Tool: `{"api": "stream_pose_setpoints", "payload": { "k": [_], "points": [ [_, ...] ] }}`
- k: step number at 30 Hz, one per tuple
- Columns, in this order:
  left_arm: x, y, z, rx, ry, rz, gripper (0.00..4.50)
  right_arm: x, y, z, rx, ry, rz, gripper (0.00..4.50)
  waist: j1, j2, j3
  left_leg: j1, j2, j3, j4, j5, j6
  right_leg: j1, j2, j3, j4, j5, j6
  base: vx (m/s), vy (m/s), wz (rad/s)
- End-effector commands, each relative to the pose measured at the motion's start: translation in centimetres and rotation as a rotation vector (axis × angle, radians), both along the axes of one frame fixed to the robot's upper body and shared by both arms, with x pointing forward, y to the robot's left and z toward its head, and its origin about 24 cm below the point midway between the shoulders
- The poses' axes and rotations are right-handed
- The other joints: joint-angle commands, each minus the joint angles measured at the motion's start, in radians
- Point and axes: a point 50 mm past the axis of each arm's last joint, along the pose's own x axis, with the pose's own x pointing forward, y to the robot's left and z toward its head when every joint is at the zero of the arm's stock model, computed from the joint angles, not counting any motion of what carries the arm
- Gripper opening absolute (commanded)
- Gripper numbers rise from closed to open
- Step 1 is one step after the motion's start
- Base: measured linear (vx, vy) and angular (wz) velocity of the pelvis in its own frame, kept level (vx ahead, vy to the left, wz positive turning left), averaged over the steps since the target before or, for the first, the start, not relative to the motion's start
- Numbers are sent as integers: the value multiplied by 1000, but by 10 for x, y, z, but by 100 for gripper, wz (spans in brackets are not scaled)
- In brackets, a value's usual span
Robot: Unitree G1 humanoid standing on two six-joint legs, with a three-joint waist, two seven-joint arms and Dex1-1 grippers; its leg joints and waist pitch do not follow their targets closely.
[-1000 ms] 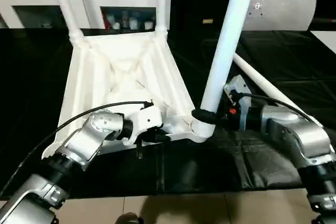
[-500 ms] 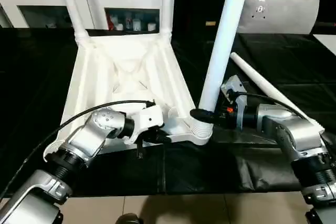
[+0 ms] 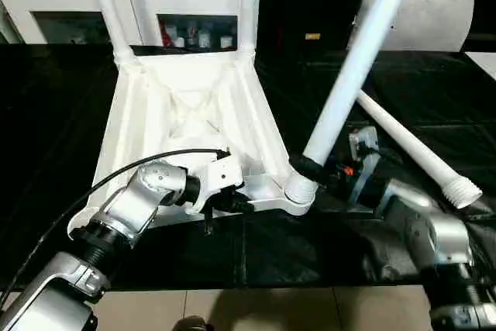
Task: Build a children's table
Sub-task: Insert table leg to table base
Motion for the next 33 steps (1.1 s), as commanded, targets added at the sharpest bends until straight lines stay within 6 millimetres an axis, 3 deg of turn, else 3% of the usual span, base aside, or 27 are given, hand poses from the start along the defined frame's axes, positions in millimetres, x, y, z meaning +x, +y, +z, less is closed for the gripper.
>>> {"api": "stream_pose_setpoints", "payload": {
  "k": [1, 5, 7, 10, 16, 21, 23, 27, 33],
  "points": [
    [-2, -4, 1, 6, -8, -29, 0, -5, -3, -17, -120, 44, -16, 188, -8, 11, -51, 10, 47, -9, -86, -254, -22, 33, -81, 46, -98, -199, -193, 0, 0, 0],
    [-3, -4, 0, 20, -7, -39, 0, -5, -5, -18, -191, 20, 10, 188, -10, 12, -48, 13, 49, -11, -89, -283, -22, 29, -81, 49, -103, -249, -182, 0, 0, 0],
    [-3, -4, 0, 43, -12, -57, 0, -5, -5, -19, -251, 17, 58, 188, -11, 6, -46, 12, 49, -10, -90, -285, -17, 29, -81, 49, -105, -261, -178, 0, 0, 0],
    [-3, -3, 0, 60, -17, -67, 0, -7, -4, -19, -284, 18, 109, 188, -11, 8, -45, 12, 50, -10, -90, -284, -12, 27, -82, 50, -106, -267, -176, 0, 0, 0],
    [2, -1, 2, 90, -35, -86, 0, -10, -1, -22, -318, 16, 199, 188, -11, 7, -47, 12, 51, -9, -92, -262, -1, 28, -81, 49, -103, -208, -190, 0, 0, 0],
    [8, 1, 6, 118, -57, -106, 0, -11, 2, -22, -261, 13, 213, 188, -11, 6, -46, 15, 53, -10, -97, -281, -3, 29, -83, 49, -109, -241, -184, 0, 0, 0],
    [10, 2, 7, 122, -61, -111, 0, -10, 2, -21, -234, 9, 204, 188, -12, 10, -49, 12, 53, -11, -96, -261, -1, 31, -85, 49, -106, -205, -191, 0, 0, 0],
    [12, 2, 8, 130, -69, -119, 0, -6, 1, -18, -116, 0, 150, 188, -18, 8, -51, 9, 53, -9, -95, -228, 9, 35, -84, 47, -101, -116, -220, 0, 0, 0],
    [11, 3, 6, 129, -63, -122, 0, -11, -3, -28, -79, 3, 112, 188, -19, 9, -47, 12, 56, -8, -100, -263, 8, 32, -87, 47, -107, -172, -221, 0, 0, 0]
  ]
}}
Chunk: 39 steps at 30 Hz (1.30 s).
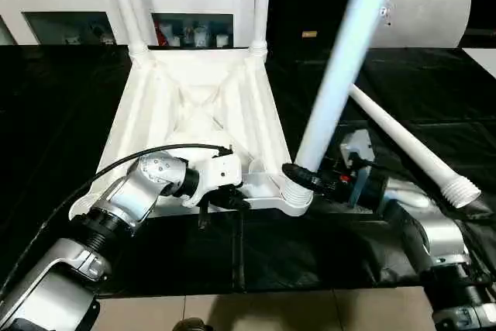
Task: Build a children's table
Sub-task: Insert table leg to table base, then rotate leg to tighten
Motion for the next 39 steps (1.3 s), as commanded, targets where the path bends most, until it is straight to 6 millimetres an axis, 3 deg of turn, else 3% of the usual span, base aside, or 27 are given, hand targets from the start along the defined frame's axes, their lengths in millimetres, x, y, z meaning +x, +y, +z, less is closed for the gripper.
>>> {"api": "stream_pose_setpoints", "payload": {
  "k": [1, 6, 10, 14, 20, 27, 30, 31, 34, 35, 36, 37, 38, 39],
  "points": [
    [0, -1, -1, 47, -13, -31, 0, -10, -6, -27, -68, 103, -13, 188, -6, 10, -46, 10, 56, -10, -86, -267, 7, 28, -87, 48, -91, -182, -220, 0, 0, 0],
    [0, 0, -2, 52, -9, -37, 0, -10, -9, -32, -166, 64, -12, 188, -7, 10, -42, 10, 56, -11, -89, -284, -1, 26, -87, 50, -95, -224, -207, 0, 0, 0],
    [-1, 1, -2, 52, -10, -36, 0, -10, -11, -35, -171, 50, -28, 188, -7, 8, -41, 15, 57, -13, -94, -334, -7, 24, -92, 52, -105, -326, -186, 0, 0, 0],
    [-1, 1, -3, 53, -9, -35, 0, -12, -9, -40, -208, 34, -7, 188, -8, 9, -42, 14, 58, -12, -95, -321, -4, 23, -89, 53, -103, -284, -192, 0, 0, 0],
    [-5, 1, -5, 63, 14, -64, 0, -14, -7, -43, -216, 57, 41, 188, -8, 7, -44, 15, 58, -11, -96, -322, 2, 23, -89, 54, -107, -313, -186, 0, 0, 0],
    [-4, 7, -5, 97, 42, -96, 0, -11, -3, -43, -226, 74, 79, 188, -15, 7, -50, 13, 56, -9, -95, -266, 12, 29, -85, 50, -97, -187, -212, 0, 0, 0],
    [-4, 8, -7, 64, 65, -42, 0, -10, -1, -45, -229, 96, 45, 188, -15, 4, -52, 15, 57, -8, -95, -280, 9, 31, -87, 50, -97, -206, -215, 0, 0, 0],
    [-5, 7, -8, 39, 76, 2, 0, -11, 1, -46, -234, 103, 22, 188, -15, 10, -45, 16, 58, -8, -99, -290, 4, 27, -86, 51, -98, -220, -215, 0, 0, 0],
    [-8, 4, -16, -11, 87, 144, 0, -7, 2, -50, -311, 90, -106, 188, -17, 7, -42, 19, 59, -8, -102, -329, -9, 24, -88, 52, -104, -298, -199, 0, 0, 0],
    [-8, 4, -16, -11, 87, 144, 0, -7, 2, -50, -311, 90, -106, 188, -19, 6, -37, 20, 58, -9, -105, -355, -17, 19, -88, 52, -111, -367, -182, 0, 0, 0],
    [-15, -4, -23, -38, 100, 237, 0, -1, 8, -52, -330, 110, -223, 188, -22, 3, -30, 23, 58, -12, -108, -389, -26, 14, -90, 54, -118, -445, -160, 0, 0, 0],
    [-18, -7, -25, -46, 104, 261, 0, 2, 11, -52, -330, 121, -258, 188, -28, 3, -28, 18, 58, -14, -111, -398, -30, 16, -90, 53, -116, -474, -154, 0, 0, 0],
    [-20, -12, -26, -59, 110, 292, 0, 5, 14, -51, -331, 130, -293, 188, -37, 5, -29, 12, 54, -20, -115, -411, -38, 17, -91, 48, -120, -537, -126, 0, 0, 0],
    [-21, -15, -26, -65, 109, 310, 0, 9, 16, -51, -334, 132, -318, 188, -42, 3, -32, 18, 51, -22, -113, -425, -40, 11, -91, 47, -129, -580, -98, 0, 0, 0]
  ]
}}
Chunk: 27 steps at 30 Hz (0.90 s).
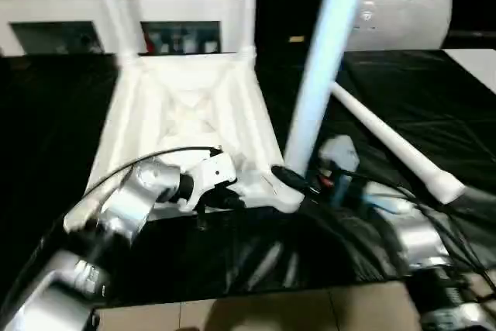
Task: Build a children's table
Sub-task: Rotate leg to tighten
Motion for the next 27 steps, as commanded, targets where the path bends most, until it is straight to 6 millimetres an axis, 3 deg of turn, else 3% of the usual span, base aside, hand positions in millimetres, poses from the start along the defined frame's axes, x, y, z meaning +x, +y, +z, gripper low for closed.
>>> {"api": "stream_pose_setpoints", "payload": {
  "k": [1, 2, 4, 5, 6, 7, 9, 10, 12, 16, 19, 21, 22, 23, 24, 27],
  "points": [
    [-11, -13, -13, -10, 57, 13, 0, -6, -17, -46, -157, 214, -144, 188, -1, -5, -18, 3, 52, -32, -93, -427, -37, 1, -89, 46, -116, -586, -96, 0, 0, 0],
    [-10, -20, -12, -16, 49, 57, 0, 2, -15, -45, -157, 221, -208, 188, -9, -9, -17, 0, 49, -33, -90, -435, -29, -3, -90, 45, -121, -617, -83, 0, 0, 0],
    [-9, -27, -10, -19, 36, 99, 0, 10, -11, -46, -141, 252, -282, 188, -17, -3, -16, 2, 47, -36, -90, -447, -34, -8, -88, 43, -121, -627, -86, 0, 0, 0],
    [-6, -31, -8, -20, 21, 127, 0, 14, -7, -47, -137, 278, -308, 188, -23, -9, -17, 3, 45, -36, -87, -456, -30, -10, -88, 42, -127, -639, -77, 0, 0, 0],
    [-4, -36, -4, -26, 6, 145, 0, 17, -3, -49, -140, 306, -335, 188, -27, -5, -18, -1, 45, -37, -89, -449, -31, -9, -88, 42, -124, -614, -81, 0, 0, 0],
    [-3, -36, -3, -27, 4, 146, 0, 18, -3, -50, -141, 309, -338, 188, -28, -9, -18, -3, 46, -38, -90, -451, -31, -8, -86, 40, -124, -607, -80, 0, 0, 0],
    [-2, -40, -1, -37, 3, 147, 0, 19, 0, -51, -147, 322, -354, 188, -27, -4, -21, -3, 47, -38, -94, -451, -30, -6, -85, 38, -125, -557, -79, 0, 0, 0],
    [-2, -43, 1, -42, 3, 142, 0, 20, 3, -52, -154, 331, -364, 188, -27, -10, -24, -4, 48, -37, -94, -444, -28, -4, -84, 39, -125, -533, -83, 0, 0, 0],
    [-5, -47, 2, -32, 9, 145, 0, 23, 11, -52, -162, 339, -377, 188, -30, -7, -23, -7, 48, -34, -97, -433, -34, -3, -81, 41, -116, -448, -110, 0, 0, 0],
    [-6, -47, 2, -20, 10, 164, 0, 25, 14, -51, -136, 347, -382, 188, -35, -7, -24, -2, 48, -30, -94, -436, -29, -5, -80, 44, -115, -416, -128, 0, 0, 0],
    [-5, -46, 3, -13, 1, 168, 0, 26, 13, -51, -123, 343, -395, 258, -37, -6, -23, 0, 47, -28, -92, -435, -25, -8, -79, 46, -117, -417, -133, 0, 0, 0],
    [-4, -45, 3, -7, -8, 167, 0, 27, 11, -51, -109, 343, -397, 263, -35, 1, -29, 7, 49, -25, -88, -423, -28, -10, -79, 48, -115, -381, -149, 0, 0, 0],
    [-3, -44, 3, -5, -11, 167, 0, 27, 11, -50, -102, 344, -398, 273, -32, -2, -34, 8, 51, -21, -85, -405, -26, -9, -82, 51, -114, -334, -159, 0, 0, 0],
    [-3, -44, 4, -2, -15, 167, 0, 27, 10, -50, -91, 345, -398, 289, -30, -5, -34, -1, 50, -19, -87, -368, -18, 2, -75, 49, -105, -273, -168, 0, 0, 0],
    [-3, -44, 4, -2, -15, 167, 0, 27, 10, -50, -91, 345, -398, 289, -26, -5, -32, -4, 50, -17, -88, -341, -8, 2, -72, 48, -102, -242, -171, 0, 0, 0],
    [1, -40, 6, 7, -30, 168, 0, 27, 5, -47, -72, 331, -395, 311, -20, -8, -32, -3, 48, -13, -86, -329, -4, 2, -75, 48, -106, -272, -164, 0, 0, 0]
  ]
}}
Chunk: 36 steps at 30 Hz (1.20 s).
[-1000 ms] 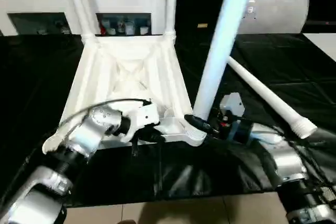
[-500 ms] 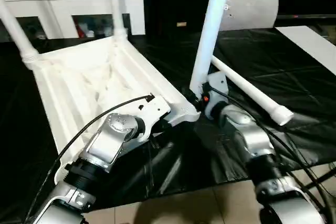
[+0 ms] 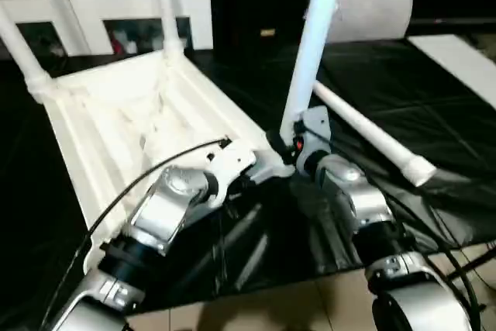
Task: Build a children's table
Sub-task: Rotate leg to tighten
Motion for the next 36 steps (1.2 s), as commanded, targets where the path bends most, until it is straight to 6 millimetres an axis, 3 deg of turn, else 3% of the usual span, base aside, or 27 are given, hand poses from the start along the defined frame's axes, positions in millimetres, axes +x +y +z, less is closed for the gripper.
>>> {"api": "stream_pose_setpoints", "payload": {
  "k": [1, 5, 6, 7, 10, 11, 16, 18, 24, 26, 29, 32, 33, 35, 36],
  "points": [
    [-5, -9, -2, 0, 21, -72, 0, -17, -17, -43, -59, 198, -44, 328, 6, 8, -33, -3, 48, -14, -78, -304, 0, 23, -76, 47, -88, -288, -151, 0, 0, 0],
    [-1, -4, -2, 15, 7, -69, 0, -19, -22, -41, -46, 164, -28, 356, 15, 8, -36, -4, 48, -9, -73, -250, 13, 26, -76, 48, -87, -240, -157, 0, 0, 0],
    [2, 0, -1, 31, -5, -73, 0, -23, -29, -38, -25, 122, 1, 364, 20, 17, -35, -5, 49, -10, -73, -219, 18, 28, -73, 45, -81, -190, -167, 0, 0, 0],
    [2, 0, -1, 31, -5, -73, 0, -23, -29, -38, -25, 122, 1, 373, 23, 16, -37, -1, 51, -8, -71, -212, 18, 28, -74, 46, -80, -169, -170, 0, 0, 0],
    [3, 4, -2, 37, -10, -102, 0, -29, -35, -33, -7, 68, 54, 409, 31, 16, -41, -6, 50, -7, -66, -158, 32, 37, -72, 43, -67, -57, -194, 0, 0, 0],
    [3, 6, -3, 40, -9, -116, 0, -31, -37, -31, 1, 51, 71, 417, 31, 20, -39, -7, 48, -7, -66, -157, 39, 38, -71, 42, -69, -43, -198, 0, 0, 0],
    [-1, 17, -7, 77, 8, -258, 0, -42, -61, -17, -23, -48, 245, 444, 38, 17, -36, -11, 47, -8, -65, -168, 58, 44, -73, 40, -71, -90, -194, 0, 0, 0],
    [-2, 22, -7, 97, 14, -315, 0, -46, -71, -10, -55, -67, 322, 444, 39, 20, -37, -7, 50, -7, -63, -170, 60, 41, -76, 40, -74, -127, -196, 0, 0, 0],
    [-7, 32, -10, 155, 31, -441, 0, -52, -85, 8, -103, -98, 499, 444, 45, 18, -42, -8, 50, -6, -54, -111, 94, 48, -75, 38, -59, -7, -227, 0, 0, 0],
    [-9, 33, -11, 164, 38, -469, 0, -53, -86, 11, -107, -100, 533, 444, 46, 14, -43, -8, 50, -5, -53, -104, 103, 49, -74, 37, -58, 1, -236, 0, 0, 0],
    [-12, 35, -11, 174, 45, -525, 0, -53, -87, 15, -126, -106, 600, 444, 54, 17, -44, -5, 53, -4, -51, -109, 103, 46, -75, 36, -55, -6, -246, 0, 0, 0],
    [-16, 33, -11, 183, 55, -617, 0, -52, -83, 16, -187, -100, 699, 444, 56, 10, -45, -4, 54, -3, -51, -114, 97, 46, -76, 35, -53, -23, -249, 0, 0, 0],
    [-17, 33, -10, 183, 57, -631, 0, -51, -82, 16, -185, -98, 706, 444, 57, 14, -44, -3, 56, -4, -51, -118, 94, 45, -77, 35, -52, -33, -251, 0, 0, 0],
    [-18, 31, -10, 180, 60, -650, 0, -50, -80, 17, -176, -96, 721, 444, 57, 12, -45, -2, 56, -3, -51, -119, 93, 44, -77, 36, -51, -36, -253, 0, 0, 0],
    [-19, 31, -9, 178, 61, -658, 0, -50, -79, 17, -169, -96, 731, 419, 59, 11, -46, -2, 56, -3, -49, -114, 93, 45, -76, 36, -50, -27, -255, 0, 0, 0]
  ]
}}
